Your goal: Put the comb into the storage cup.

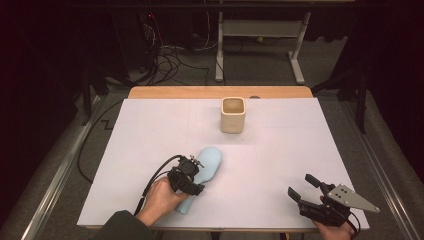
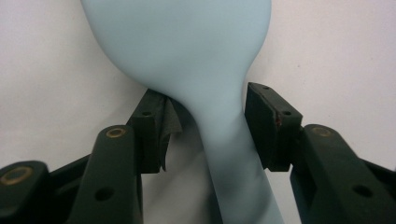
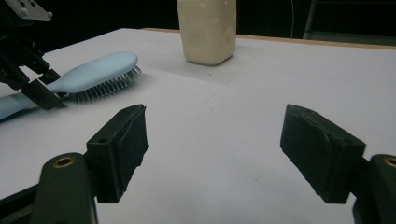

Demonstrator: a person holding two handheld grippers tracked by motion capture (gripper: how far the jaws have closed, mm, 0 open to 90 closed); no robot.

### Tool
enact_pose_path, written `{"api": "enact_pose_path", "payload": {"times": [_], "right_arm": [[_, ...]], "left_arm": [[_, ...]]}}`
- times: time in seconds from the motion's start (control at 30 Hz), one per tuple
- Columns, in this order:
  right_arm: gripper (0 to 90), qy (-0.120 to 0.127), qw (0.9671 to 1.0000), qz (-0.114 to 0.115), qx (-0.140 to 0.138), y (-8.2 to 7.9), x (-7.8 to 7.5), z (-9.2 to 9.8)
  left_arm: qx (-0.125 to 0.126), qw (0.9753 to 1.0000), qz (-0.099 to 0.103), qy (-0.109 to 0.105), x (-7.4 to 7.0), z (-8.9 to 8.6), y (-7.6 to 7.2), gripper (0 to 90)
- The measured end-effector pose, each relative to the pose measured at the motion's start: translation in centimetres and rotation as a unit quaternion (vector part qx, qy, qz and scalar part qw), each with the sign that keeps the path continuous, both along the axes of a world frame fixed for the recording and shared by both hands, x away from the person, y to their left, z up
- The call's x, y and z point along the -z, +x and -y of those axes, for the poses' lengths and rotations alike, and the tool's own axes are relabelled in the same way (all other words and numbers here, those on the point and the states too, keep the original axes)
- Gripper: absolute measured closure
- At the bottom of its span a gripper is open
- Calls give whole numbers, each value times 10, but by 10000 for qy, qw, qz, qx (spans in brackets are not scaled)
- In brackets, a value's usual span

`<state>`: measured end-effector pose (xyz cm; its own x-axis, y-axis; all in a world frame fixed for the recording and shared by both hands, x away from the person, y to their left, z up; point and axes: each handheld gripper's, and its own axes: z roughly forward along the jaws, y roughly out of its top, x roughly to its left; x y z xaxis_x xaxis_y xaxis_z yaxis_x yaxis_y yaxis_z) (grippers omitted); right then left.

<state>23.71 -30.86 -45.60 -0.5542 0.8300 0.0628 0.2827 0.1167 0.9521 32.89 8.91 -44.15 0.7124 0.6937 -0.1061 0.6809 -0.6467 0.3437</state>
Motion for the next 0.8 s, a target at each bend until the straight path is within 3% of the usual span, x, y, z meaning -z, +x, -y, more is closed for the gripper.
{"api": "enact_pose_path", "payload": {"times": [0.2,0.4,0.8], "right_arm": [[240,-4,10000,-4,-5,0,0,0],[240,-27,10000,-18,-11,0,0,0],[240,-61,10000,-38,-19,1,1,-1]], "left_arm": [[-21,10000,45,75,0,1,1,558],[-14,9997,88,207,-1,1,2,663],[108,9990,144,398,-2,5,2,684]]}}
